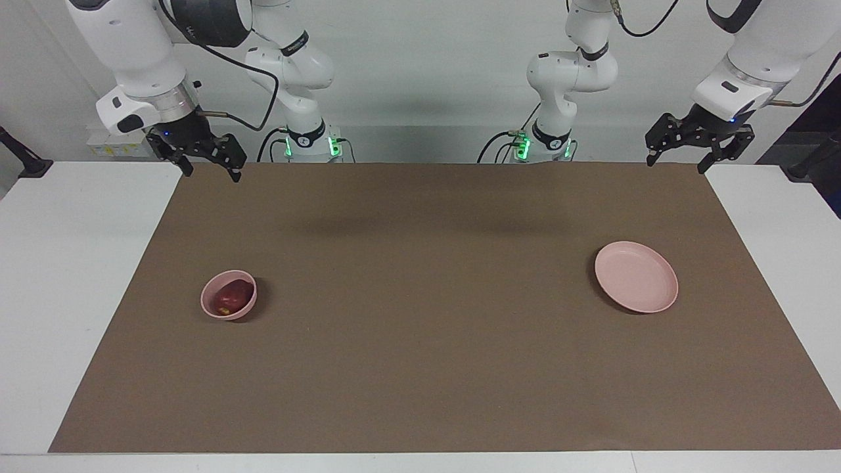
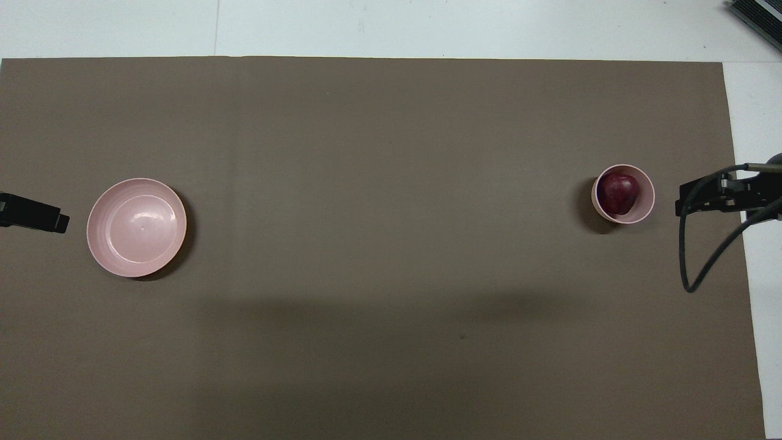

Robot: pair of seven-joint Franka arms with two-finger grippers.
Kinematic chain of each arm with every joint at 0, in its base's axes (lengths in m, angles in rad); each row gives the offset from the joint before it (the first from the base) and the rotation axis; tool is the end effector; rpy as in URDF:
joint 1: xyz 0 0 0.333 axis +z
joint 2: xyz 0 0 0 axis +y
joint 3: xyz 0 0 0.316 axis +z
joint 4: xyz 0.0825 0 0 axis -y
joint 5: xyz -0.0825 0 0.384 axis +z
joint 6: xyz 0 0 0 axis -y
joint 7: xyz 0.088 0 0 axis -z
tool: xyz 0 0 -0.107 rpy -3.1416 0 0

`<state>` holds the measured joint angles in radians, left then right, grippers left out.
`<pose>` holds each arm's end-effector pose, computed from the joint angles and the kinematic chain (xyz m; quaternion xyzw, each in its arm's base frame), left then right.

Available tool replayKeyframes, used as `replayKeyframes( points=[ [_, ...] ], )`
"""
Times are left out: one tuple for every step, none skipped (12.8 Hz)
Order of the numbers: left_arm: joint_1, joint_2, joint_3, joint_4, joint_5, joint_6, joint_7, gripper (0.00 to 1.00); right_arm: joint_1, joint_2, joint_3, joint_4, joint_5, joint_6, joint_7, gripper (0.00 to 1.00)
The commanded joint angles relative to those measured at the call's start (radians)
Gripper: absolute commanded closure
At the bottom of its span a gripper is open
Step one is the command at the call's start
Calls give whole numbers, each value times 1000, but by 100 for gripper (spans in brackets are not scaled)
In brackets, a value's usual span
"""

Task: Move apple from plate to bowl

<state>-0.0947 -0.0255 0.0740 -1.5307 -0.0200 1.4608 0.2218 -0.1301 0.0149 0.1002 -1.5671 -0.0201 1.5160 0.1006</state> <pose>0.5352 -0.0128 0.6477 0.9922 -0.1218 -0.0210 0.0131 0.5525 -0.0192 0.6134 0.9973 -0.0654 -0.0326 0.0105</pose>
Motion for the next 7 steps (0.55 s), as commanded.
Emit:
replayKeyframes(
  points=[
    [4,-25,0,-25,9,7,10,0,3,16,7,30,-1,-16,-39,0],
    [4,-24,0,-23,9,9,8,0,3,16,7,30,-3,-14,-38,0],
    [4,-24,0,-23,9,10,8,0,3,16,7,30,-1,-13,-38,0],
    [4,-24,0,-23,9,12,8,0,3,16,7,30,-1,-2,-38,0],
    [4,-24,0,-23,9,12,8,0,4,16,7,30,-1,6,-38,0],
    [4,-24,0,-23,9,12,8,0,4,16,7,30,-1,6,-38,0],
    [4,-24,0,-23,9,13,8,0,6,16,7,30,-1,6,-36,0]
  ],
)
